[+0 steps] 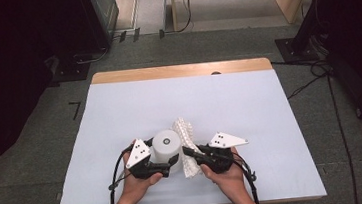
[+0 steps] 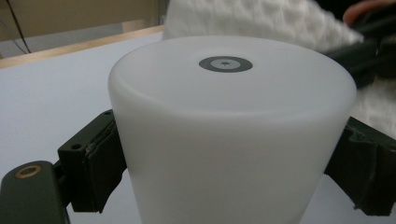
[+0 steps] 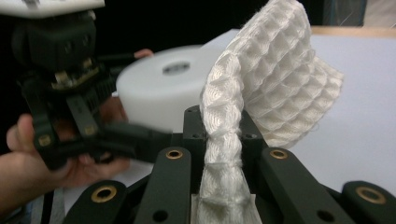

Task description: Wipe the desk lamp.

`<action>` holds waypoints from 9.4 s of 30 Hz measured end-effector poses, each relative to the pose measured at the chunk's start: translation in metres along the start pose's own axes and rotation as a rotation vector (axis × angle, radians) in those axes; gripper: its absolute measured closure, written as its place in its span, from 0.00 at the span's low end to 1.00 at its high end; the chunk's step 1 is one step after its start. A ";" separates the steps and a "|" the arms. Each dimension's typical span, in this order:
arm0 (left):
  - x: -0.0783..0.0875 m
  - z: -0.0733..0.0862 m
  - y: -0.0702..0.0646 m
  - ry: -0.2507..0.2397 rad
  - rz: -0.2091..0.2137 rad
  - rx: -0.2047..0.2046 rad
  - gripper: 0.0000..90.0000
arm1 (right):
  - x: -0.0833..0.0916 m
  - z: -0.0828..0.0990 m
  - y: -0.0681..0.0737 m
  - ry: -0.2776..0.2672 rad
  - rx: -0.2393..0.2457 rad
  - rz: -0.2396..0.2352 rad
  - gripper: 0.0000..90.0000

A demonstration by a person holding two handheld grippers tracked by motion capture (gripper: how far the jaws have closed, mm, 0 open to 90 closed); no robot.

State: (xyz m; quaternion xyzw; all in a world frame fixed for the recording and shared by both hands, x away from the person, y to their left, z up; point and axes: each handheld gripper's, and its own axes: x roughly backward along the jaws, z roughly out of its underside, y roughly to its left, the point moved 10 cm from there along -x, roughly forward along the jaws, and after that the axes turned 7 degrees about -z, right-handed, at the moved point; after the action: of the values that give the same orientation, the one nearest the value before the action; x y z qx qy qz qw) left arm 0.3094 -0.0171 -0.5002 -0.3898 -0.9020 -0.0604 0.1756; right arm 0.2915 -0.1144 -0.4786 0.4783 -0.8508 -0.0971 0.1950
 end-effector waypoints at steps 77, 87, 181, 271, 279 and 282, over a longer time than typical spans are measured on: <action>0.004 -0.002 0.004 -0.059 -0.080 0.027 0.10 | -0.004 -0.005 0.004 0.012 0.080 0.031 0.88; 0.019 -0.017 0.025 -0.121 -0.092 0.113 0.10 | -0.025 0.025 0.005 0.113 0.062 0.005 0.88; 0.009 -0.007 0.021 -0.035 0.002 0.050 0.10 | -0.026 0.029 -0.001 0.104 0.047 -0.022 0.88; 0.006 -0.005 0.016 -0.022 0.024 0.042 0.10 | -0.015 0.018 0.001 0.089 0.053 0.011 0.88; 0.010 -0.009 0.022 -0.032 0.016 0.042 0.10 | -0.026 0.036 -0.003 0.156 0.032 0.021 0.88; 0.006 -0.004 0.015 -0.009 0.016 -0.001 0.10 | -0.022 0.028 -0.002 0.128 0.035 0.024 0.88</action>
State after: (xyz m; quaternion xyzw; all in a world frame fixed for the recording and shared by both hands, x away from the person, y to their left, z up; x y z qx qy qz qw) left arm 0.3180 -0.0039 -0.4944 -0.3974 -0.8995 -0.0576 0.1721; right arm 0.2913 -0.0969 -0.5098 0.4767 -0.8437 -0.0491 0.2419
